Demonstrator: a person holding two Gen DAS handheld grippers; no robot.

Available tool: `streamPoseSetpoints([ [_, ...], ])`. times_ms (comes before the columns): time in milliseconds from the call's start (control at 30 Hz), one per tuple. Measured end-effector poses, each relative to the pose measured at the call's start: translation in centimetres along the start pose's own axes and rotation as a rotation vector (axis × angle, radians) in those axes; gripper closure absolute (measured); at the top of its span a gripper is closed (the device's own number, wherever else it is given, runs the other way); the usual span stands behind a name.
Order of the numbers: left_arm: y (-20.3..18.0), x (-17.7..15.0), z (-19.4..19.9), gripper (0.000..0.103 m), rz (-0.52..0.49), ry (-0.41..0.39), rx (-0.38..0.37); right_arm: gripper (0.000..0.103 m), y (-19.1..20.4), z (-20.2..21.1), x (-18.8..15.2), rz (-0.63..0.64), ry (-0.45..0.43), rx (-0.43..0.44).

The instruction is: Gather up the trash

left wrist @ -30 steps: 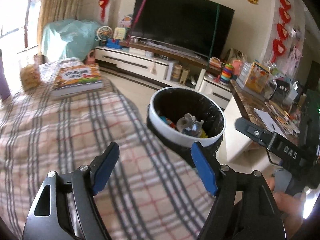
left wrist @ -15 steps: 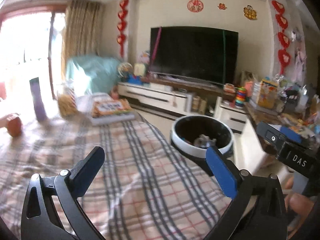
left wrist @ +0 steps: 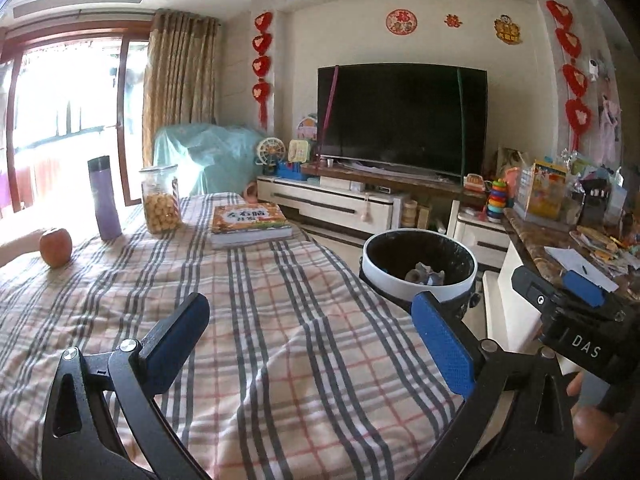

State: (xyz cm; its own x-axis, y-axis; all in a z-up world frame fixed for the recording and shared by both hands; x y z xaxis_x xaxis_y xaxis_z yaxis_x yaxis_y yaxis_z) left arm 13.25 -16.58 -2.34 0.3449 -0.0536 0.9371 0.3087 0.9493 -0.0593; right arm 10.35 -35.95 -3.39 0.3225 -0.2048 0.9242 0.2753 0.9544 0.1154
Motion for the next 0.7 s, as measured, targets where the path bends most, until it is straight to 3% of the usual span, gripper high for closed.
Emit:
streamPoseSetpoints([
  [700, 0.8, -0.3, 1.2, 0.0, -0.006, -0.016, 0.032, 0.0, 1.2, 1.1, -0.6, 0.008, -0.002, 0.019],
])
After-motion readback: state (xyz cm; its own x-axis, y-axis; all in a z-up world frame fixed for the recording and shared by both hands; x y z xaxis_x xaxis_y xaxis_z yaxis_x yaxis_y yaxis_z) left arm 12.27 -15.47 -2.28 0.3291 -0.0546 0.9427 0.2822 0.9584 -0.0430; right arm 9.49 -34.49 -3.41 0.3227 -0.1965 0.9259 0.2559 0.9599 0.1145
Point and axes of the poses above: each gripper's, at about its wrist camera, not at the fingertips, and z roughly against the way its jaws point, y to its left, x to its top, the point moved 10 cm from there along -z, roughly the way its jaws point, and after that the axes turned 5 degrees about -x, right-handed, at the moved point
